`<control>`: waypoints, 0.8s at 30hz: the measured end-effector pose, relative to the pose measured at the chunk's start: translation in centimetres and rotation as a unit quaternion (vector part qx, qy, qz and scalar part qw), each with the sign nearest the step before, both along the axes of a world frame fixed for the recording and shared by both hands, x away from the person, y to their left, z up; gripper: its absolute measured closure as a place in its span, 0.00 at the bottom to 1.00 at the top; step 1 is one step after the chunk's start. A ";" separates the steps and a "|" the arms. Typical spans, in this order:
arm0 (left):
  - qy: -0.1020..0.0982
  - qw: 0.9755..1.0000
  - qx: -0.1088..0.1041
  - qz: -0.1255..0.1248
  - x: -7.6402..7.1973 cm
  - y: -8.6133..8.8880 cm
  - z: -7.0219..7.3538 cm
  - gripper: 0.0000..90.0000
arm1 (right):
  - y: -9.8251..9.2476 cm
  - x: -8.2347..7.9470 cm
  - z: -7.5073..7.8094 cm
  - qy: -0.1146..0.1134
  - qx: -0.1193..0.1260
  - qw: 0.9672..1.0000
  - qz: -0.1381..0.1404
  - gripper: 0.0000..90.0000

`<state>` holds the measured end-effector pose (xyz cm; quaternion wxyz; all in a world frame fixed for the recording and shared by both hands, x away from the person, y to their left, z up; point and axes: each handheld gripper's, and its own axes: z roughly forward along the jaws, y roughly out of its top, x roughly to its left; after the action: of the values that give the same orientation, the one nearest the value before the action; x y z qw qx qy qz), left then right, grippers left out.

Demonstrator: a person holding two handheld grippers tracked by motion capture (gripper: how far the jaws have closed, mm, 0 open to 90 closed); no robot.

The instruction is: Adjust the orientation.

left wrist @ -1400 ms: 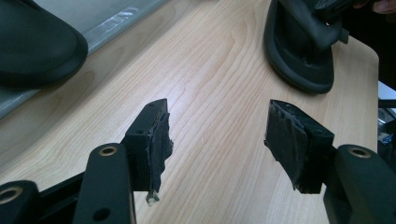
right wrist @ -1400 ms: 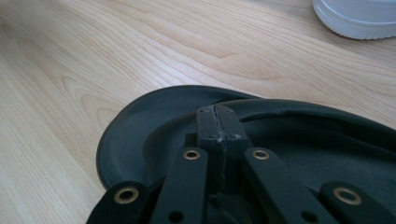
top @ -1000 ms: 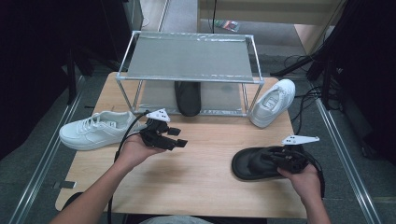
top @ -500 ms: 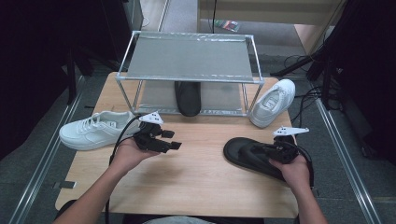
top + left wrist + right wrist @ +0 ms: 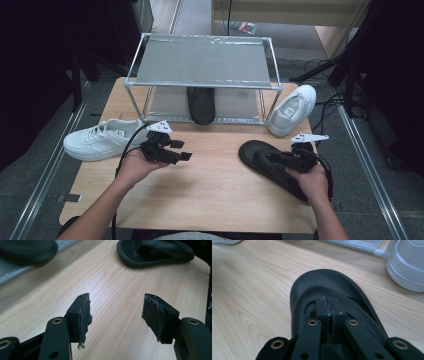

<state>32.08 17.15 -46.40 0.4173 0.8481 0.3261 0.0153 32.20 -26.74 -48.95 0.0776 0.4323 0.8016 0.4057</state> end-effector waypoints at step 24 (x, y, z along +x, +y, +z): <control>-0.005 1.000 -0.007 -0.025 1.7 -2.1 0.2 0.44 | 1.0 -2.7 -0.8 0.001 -0.001 1.000 0.000 0.73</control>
<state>33.76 15.04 -46.20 0.4251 0.8530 0.3027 0.0068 29.48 -25.75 -49.77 0.0775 0.4321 0.8024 0.4043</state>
